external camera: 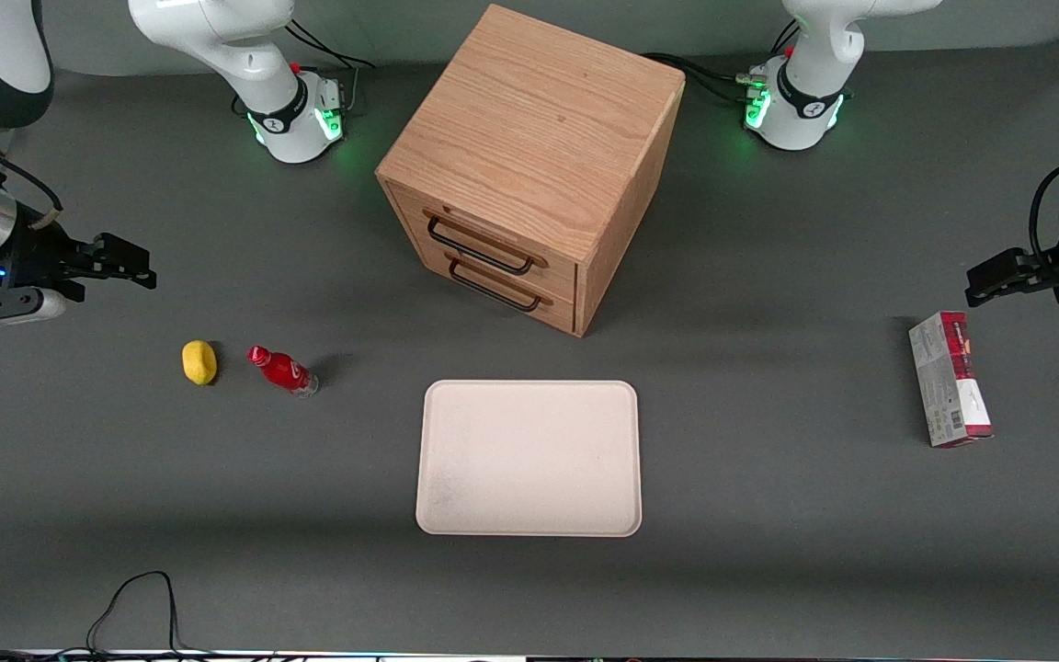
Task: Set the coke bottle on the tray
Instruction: 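Move the right gripper down to the red bottle beside the lemon, then close the right gripper around the red bottle's cap end, then lift the red bottle up off the table with the right gripper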
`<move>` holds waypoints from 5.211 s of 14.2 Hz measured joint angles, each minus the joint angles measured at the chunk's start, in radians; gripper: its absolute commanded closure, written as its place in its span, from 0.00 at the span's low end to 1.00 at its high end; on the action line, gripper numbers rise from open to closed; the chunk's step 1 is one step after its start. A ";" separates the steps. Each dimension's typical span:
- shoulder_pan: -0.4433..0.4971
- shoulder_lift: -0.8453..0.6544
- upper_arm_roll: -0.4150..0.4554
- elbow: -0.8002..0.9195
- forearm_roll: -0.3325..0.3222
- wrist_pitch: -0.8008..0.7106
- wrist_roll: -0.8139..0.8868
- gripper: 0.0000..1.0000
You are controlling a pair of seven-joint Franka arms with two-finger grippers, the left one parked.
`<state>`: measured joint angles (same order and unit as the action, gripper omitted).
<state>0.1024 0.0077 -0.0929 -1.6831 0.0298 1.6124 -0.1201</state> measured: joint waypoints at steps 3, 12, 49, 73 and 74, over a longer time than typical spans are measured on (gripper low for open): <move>-0.028 0.000 0.033 0.004 0.000 -0.007 -0.001 0.00; -0.030 0.005 0.035 0.033 0.000 -0.065 -0.002 0.00; 0.072 0.275 0.041 -0.245 -0.022 0.435 0.090 0.00; 0.071 0.183 0.039 -0.009 -0.024 0.040 0.091 1.00; 0.071 0.174 0.038 0.063 -0.025 -0.039 0.091 1.00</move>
<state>0.1734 0.1821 -0.0545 -1.6203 0.0053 1.5738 -0.0290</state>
